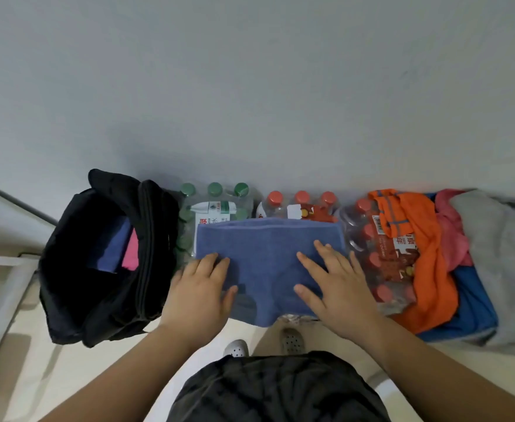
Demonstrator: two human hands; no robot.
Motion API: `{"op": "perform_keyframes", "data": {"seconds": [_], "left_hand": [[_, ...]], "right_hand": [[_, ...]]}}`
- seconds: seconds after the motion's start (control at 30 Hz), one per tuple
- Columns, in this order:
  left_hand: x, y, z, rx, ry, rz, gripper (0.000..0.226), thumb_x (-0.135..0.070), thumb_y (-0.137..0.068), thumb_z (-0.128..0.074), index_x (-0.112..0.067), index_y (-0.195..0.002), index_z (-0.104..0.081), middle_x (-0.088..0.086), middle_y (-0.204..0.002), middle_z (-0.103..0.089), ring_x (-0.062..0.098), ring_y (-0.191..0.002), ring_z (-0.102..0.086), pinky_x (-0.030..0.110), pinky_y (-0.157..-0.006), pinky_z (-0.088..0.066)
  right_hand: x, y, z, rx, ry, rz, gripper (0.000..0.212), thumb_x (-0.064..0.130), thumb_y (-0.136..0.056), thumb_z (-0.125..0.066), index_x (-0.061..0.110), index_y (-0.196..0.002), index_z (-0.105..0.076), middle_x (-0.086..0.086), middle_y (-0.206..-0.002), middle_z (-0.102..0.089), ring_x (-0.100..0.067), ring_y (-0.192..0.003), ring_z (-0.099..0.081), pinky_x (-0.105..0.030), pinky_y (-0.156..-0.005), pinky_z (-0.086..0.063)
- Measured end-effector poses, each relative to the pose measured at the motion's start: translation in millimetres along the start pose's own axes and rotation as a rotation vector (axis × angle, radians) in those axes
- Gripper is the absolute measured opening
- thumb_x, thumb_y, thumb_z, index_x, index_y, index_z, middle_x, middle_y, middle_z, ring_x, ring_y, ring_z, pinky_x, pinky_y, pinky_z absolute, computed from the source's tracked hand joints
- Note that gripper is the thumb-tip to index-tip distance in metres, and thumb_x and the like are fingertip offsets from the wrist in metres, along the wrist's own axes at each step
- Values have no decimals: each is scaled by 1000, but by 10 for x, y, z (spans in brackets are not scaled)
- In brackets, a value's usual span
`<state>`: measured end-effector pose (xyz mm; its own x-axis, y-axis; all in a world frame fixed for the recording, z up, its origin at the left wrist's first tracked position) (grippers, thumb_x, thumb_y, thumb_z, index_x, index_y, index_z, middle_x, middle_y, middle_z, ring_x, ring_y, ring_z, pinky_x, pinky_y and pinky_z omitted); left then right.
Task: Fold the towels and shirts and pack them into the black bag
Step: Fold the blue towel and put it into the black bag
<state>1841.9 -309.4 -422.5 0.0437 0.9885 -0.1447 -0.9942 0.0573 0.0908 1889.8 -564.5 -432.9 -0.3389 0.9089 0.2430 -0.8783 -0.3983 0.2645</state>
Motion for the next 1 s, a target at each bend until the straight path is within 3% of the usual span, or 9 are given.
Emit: {"op": "perform_keyframes", "data": {"seconds": [0.07,0.1,0.17,0.3,0.47,0.67,0.73,0.8,1.0], "left_hand": [[75,-156,107,-51,45,1,49,-45,-88,-51,-17,-128,-60,4,-126,-61,32,-103,-58,45,-85,-53],[109,-260,157,-80,40,3,46,-39,-87,-59,-16,-127,-61,6,-124,-61,34,-101,-57,45,-84,-53],[155,-493,256,-100,2,8,43,-32,-85,-65,-15,-125,-61,10,-121,-60,36,-102,-55,46,-84,-52],[240,-891,262,94,-86,43,34,-28,-94,-51,-20,-127,-54,8,-127,-53,33,-117,-47,45,-93,-43],[285,-1021,249,165,-45,54,15,-13,-90,-50,-20,-102,-53,8,-104,-58,31,-99,-52,39,-73,-41],[307,-940,372,190,390,78,18,-12,-86,-56,-24,-96,-47,5,-80,-64,24,-70,-57,36,-59,-45],[290,-847,506,147,591,79,20,-10,-84,-62,-24,-93,-51,7,-73,-63,21,-63,-54,35,-59,-46],[283,-740,611,114,719,51,22,-9,-82,-67,-28,-87,-57,12,-74,-63,18,-60,-52,34,-59,-48],[331,-433,668,109,852,-18,22,1,-76,-75,-19,-77,-64,9,-69,-63,14,-60,-51,34,-60,-46]], "right_hand": [[-81,-109,213,-156,-89,-33,71,68,-96,-23,23,-142,-55,-5,-148,-49,-29,-134,-46,-48,-112,-36],[-145,-205,316,-222,-102,-65,63,59,-99,-33,17,-135,-60,-8,-139,-56,-31,-126,-51,-47,-108,-41],[-291,-428,479,-279,-124,-150,44,39,-99,-51,12,-133,-60,-12,-135,-57,-34,-123,-50,-47,-107,-40],[-476,-743,523,-140,-149,-260,42,23,-94,-63,13,-134,-55,-15,-127,-56,-36,-115,-54,-44,-98,-47],[-566,-729,469,-140,-230,-343,20,21,-92,-69,14,-107,-59,-10,-97,-60,-31,-89,-58,-34,-72,-44],[-571,-454,567,-308,-453,-339,16,13,-88,-73,18,-101,-65,12,-78,-53,-11,-72,-51,-21,-63,-37],[-575,-315,631,-334,-545,-342,21,15,-87,-75,20,-105,-66,7,-84,-59,-11,-75,-55,-21,-66,-42],[-597,-126,696,-362,-670,-340,18,15,-86,-77,20,-102,-70,2,-88,-63,-17,-81,-60,-31,-73,-50],[-599,502,901,-381,-902,-289,13,2,-87,-72,13,-90,-67,-20,-91,-64,-18,-76,-60,-34,-67,-55]]}}
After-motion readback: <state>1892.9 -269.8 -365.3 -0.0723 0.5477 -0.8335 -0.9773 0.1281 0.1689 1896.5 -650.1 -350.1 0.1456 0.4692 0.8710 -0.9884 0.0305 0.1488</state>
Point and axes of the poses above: each hand's wrist, its own y-axis away from the middle knuckle, its own z-axis out of the back of the hand, x = y × z, the point moved 5 cm from there along -y, towards the middle knuckle
